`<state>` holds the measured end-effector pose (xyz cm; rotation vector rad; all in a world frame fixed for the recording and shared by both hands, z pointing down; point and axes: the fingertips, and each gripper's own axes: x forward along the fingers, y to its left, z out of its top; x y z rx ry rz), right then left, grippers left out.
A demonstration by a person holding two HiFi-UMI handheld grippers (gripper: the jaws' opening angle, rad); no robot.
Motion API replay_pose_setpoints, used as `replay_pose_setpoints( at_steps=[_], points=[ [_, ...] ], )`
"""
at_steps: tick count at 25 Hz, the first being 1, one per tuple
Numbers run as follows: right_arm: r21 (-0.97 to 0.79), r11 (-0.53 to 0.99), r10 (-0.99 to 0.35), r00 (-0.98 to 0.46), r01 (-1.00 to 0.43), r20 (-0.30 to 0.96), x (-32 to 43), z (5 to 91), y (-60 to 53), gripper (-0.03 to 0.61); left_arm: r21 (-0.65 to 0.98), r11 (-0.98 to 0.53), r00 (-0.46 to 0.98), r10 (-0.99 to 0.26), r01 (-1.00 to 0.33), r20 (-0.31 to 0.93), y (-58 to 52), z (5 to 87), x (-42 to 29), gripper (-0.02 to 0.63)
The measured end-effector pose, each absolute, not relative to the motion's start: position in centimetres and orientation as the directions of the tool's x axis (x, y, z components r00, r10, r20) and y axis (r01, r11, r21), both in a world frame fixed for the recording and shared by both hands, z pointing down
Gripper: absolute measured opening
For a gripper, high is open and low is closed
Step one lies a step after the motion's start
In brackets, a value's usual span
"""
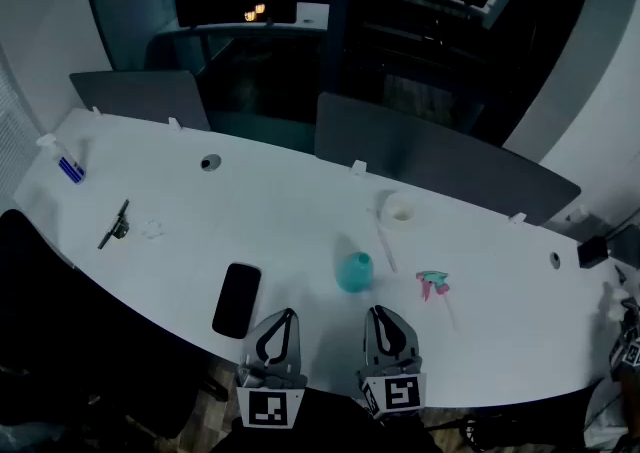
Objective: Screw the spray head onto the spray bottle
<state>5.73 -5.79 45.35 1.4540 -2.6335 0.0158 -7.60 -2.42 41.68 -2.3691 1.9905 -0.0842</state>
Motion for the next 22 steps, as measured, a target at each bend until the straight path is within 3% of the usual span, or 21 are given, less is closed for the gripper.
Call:
replay_pose_setpoints(
  at_steps=[4,6,8,12,18,22],
  points=[
    [0.163,0.434,-0.891,-0.397,-0.886,0.219,12.1,47.2,-9.1,0.008,-0.076,-0.227,0.223,-0.973,-0.971,0.057,-5.6,42.7,-5.8,0.005],
    [0.217,0.391,-0.892,-0.310,-0.894,0.328,16.6,48.9,-10.6,0.092,-0.064,-0.251,0.246,-0.966,-0.966,0.074,-6.8,43.2,-5.1,0.005],
    [0.252,0.365,-0.863,-0.225,-0.896,0.452,20.9,50.5,-11.7,0.132,-0.066,-0.283,0.277,-0.957,-0.957,0.081,-8.0,43.3,-4.5,0.005],
    [0.254,0.374,-0.740,-0.122,-0.892,0.662,26.3,54.2,-12.5,0.133,-0.075,-0.326,0.321,-0.945,-0.942,0.062,-9.9,42.3,-3.7,0.005],
    [0.213,0.330,-0.676,-0.072,-0.920,0.734,27.8,57.9,-13.7,0.133,-0.076,-0.344,0.340,-0.939,-0.936,0.058,-11.4,42.2,-3.6,0.005],
    [0.229,0.381,-0.636,-0.074,-0.896,0.768,27.2,59.2,-14.2,0.132,-0.089,-0.361,0.356,-0.932,-0.928,0.066,-12.1,42.2,-3.1,0.005]
  ],
)
